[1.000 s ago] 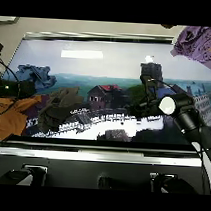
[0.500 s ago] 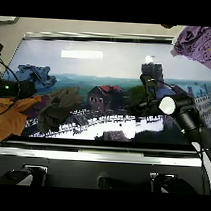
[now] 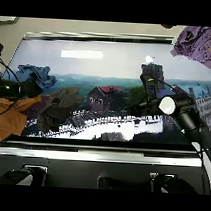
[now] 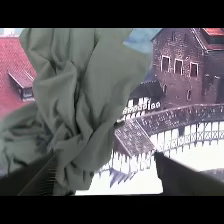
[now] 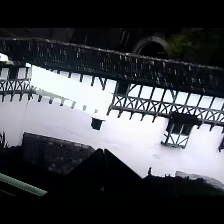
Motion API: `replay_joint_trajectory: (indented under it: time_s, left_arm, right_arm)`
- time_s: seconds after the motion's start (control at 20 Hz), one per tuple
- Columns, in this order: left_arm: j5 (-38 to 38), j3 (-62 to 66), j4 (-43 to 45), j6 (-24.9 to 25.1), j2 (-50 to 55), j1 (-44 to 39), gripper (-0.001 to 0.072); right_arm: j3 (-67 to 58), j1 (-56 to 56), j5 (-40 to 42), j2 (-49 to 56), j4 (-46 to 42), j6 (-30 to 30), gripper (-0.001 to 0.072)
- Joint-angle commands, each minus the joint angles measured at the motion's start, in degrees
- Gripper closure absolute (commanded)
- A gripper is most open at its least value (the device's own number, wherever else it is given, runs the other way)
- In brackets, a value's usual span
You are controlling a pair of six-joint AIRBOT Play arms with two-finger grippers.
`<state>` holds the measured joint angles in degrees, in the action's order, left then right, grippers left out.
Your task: Fold the clothes and pants, and hang the long-sleeved shirts on hangers.
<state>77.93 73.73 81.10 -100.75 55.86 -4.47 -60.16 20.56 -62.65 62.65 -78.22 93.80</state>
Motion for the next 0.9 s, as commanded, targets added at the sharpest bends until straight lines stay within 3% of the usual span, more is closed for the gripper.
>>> replay_joint_trajectory:
  time_s: [0.0,0.15,0.35,0.5,0.55,0.6,0.75,0.85]
  left_arm:
    - [4.37,-0.81,3.15,-0.85,1.81,0.02,-0.0013]
    - [-3.61,-9.31,8.61,-0.83,2.05,-0.02,-0.0013]
    - [-15.76,-21.49,7.08,-0.92,2.58,-0.02,-0.0013]
    - [-19.41,-26.1,5.53,-0.9,3.82,-0.02,0.0004]
    - [-19.87,-26.18,5.46,-0.9,4.13,-0.02,0.0263]
    - [-20.41,-25.92,5.07,-0.81,4.02,-0.02,0.0687]
    - [-20.98,-23.17,-1.62,-0.17,3.61,-0.04,0.069]
    - [-21.59,-20.46,-11.19,2.8,3.34,-0.7,0.069]
  right_arm:
    - [-0.07,0.07,0.17,-0.02,-0.07,0.02,0.0679]
    - [-0.07,0.04,0.22,-0.02,0.04,0.02,0.0679]
    - [-0.07,0.07,0.24,-0.04,0.2,0.02,0.0679]
    - [-0.07,0.04,0.2,-0.04,0.22,0.04,0.0679]
    - [-0.07,0.04,0.02,-0.04,0.28,0.07,0.0679]
    - [-0.07,0.04,-0.48,-0.04,0.79,0.07,0.0679]
    - [-0.07,0.04,-0.59,-0.04,1.09,3.48,0.0678]
    - [-0.26,0.02,-2.16,-0.24,0.83,6.82,0.0662]
